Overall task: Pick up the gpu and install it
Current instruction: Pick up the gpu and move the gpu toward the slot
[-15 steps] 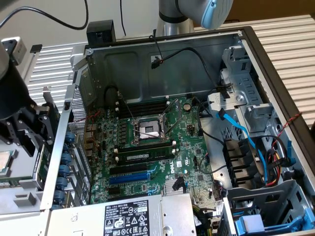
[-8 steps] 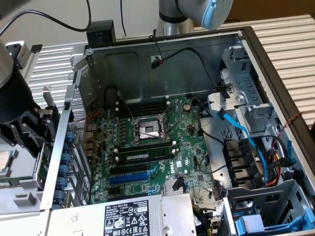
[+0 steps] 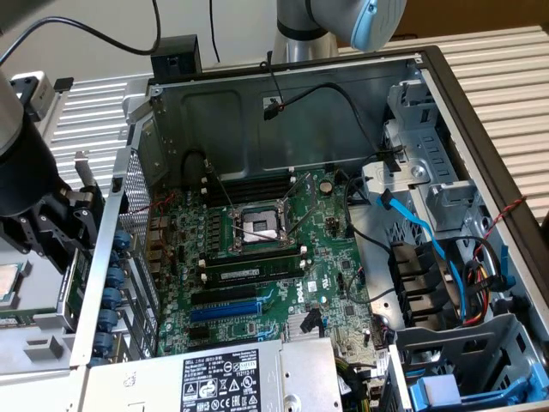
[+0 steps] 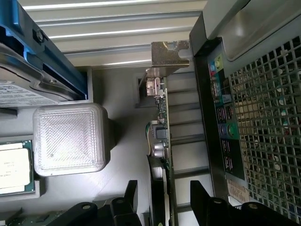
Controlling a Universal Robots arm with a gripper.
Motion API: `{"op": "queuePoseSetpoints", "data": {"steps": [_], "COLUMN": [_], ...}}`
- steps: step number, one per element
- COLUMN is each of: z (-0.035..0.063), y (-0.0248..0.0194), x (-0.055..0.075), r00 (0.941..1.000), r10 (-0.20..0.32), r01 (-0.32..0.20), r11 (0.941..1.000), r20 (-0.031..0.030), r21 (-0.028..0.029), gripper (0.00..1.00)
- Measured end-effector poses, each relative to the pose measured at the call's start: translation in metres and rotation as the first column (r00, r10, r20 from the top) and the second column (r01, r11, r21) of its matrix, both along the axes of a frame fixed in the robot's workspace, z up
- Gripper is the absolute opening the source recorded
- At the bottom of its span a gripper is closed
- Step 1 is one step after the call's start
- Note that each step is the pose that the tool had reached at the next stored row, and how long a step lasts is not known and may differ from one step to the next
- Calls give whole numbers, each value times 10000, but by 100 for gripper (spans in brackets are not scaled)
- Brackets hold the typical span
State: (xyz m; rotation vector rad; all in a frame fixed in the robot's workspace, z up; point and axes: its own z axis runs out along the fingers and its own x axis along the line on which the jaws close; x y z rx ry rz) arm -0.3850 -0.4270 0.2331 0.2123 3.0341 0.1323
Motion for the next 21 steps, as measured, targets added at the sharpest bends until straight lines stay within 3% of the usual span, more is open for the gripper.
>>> {"op": "queuePoseSetpoints", "data": {"steps": [4,8,17,21], "z": [-9,-30,-120,-143], "y": [1,1,1,1], "x": [-4,-7,-15,-14], "r00": [10000,10000,9994,9990], "r10": [-31,-82,-348,-443], "r01": [31,82,348,442], "r11": [9999,9997,9987,9982], "r20": [-1,0,-5,-6], "r21": [162,251,361,402], "gripper": [56,56,56,47]}}
